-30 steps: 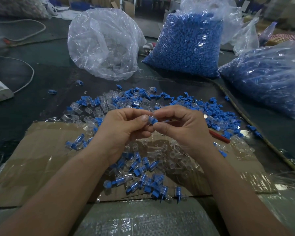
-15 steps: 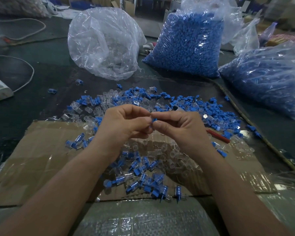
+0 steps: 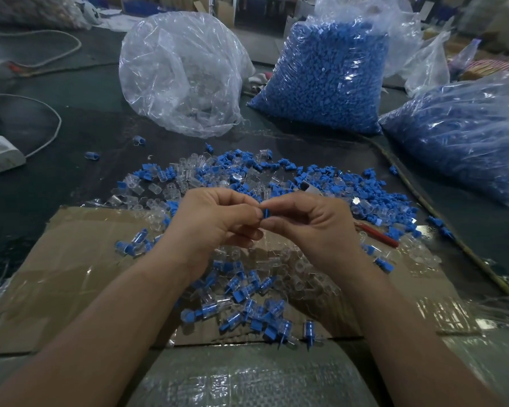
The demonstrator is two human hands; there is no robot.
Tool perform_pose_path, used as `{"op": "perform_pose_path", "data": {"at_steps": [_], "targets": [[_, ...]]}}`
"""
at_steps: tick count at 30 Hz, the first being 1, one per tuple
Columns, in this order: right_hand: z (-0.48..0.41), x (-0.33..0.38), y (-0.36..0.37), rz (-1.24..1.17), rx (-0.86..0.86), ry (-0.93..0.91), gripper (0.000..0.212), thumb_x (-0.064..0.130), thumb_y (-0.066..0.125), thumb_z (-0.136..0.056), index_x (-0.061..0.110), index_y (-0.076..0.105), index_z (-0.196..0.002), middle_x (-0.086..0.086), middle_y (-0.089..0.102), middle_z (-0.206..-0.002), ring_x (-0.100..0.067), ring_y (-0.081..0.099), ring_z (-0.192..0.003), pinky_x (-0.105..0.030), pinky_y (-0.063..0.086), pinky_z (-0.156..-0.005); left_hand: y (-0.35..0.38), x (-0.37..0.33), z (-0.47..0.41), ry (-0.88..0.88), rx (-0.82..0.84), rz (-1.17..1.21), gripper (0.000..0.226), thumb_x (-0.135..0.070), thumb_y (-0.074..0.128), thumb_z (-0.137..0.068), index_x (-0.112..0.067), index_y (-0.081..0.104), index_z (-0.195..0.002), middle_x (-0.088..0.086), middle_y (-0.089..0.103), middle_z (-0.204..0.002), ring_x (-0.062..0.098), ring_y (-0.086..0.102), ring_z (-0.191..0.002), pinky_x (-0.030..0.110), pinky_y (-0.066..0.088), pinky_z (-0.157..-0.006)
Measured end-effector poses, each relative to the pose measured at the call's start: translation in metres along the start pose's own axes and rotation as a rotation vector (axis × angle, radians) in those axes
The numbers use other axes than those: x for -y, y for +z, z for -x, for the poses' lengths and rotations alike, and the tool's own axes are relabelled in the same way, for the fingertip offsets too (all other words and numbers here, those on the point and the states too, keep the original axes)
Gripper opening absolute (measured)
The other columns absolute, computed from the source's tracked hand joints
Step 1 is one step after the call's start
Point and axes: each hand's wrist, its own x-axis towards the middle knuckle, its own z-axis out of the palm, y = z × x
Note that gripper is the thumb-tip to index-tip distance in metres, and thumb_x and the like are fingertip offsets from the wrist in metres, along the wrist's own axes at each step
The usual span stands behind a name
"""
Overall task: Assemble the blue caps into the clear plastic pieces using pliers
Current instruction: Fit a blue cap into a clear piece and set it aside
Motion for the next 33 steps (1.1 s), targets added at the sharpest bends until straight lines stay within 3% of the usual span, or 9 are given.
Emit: {"op": "perform_pose_path", "data": {"at_steps": [3,8,15,33], "targets": [[0.0004,-0.0021,0.0011,0.034,-0.038,-0.053,0.031,0.018,0.069,-0.070,0.016,0.065,-0.100,0.026,0.066,-0.077,-0.001,0.066,-0.077,-0.013,0.051,-0.069,-0.0004,-0.0004,0.0001,-0.020,0.015,0.023,0.007,0.001,0.068,-0.064,-0.003,0.064,-0.069,0.009,0.066,-0.056,0.016,0.063,-0.047,0.019,0.050,-0.044],[-0.0001,-0.0036,0.0006,0.036,-0.063,-0.081,0.033,0.018,0.069,-0.070,0.020,0.063,-0.102,0.024,0.067,-0.078,-0.004,0.067,-0.077,-0.016,0.053,-0.070,-0.0023,0.0000,0.0006,-0.021,0.039,0.059,0.016,-0.010,0.069,-0.051,-0.005,0.066,-0.065,0.011,0.067,-0.059,0.017,0.064,-0.049,0.019,0.051,-0.045],[0.0001,-0.0026,-0.0013,0.102,-0.051,-0.094,0.031,0.013,0.071,-0.070,0.012,0.064,-0.100,0.015,0.064,-0.083,0.001,0.065,-0.076,-0.014,0.052,-0.069,-0.0052,-0.0017,0.0014,-0.002,0.107,0.033,0.009,-0.012,0.070,-0.051,-0.015,0.072,-0.059,0.008,0.068,-0.061,0.017,0.065,-0.051,0.020,0.052,-0.047],[0.0004,-0.0013,-0.0028,0.166,-0.013,-0.116,0.032,0.008,0.071,-0.069,0.013,0.062,-0.099,0.021,0.060,-0.082,0.008,0.062,-0.075,-0.008,0.049,-0.068,-0.0048,-0.0006,-0.0001,-0.025,0.088,0.001,0.004,-0.008,0.069,-0.053,-0.011,0.069,-0.056,0.011,0.068,-0.060,0.019,0.065,-0.051,0.022,0.053,-0.048]]}}
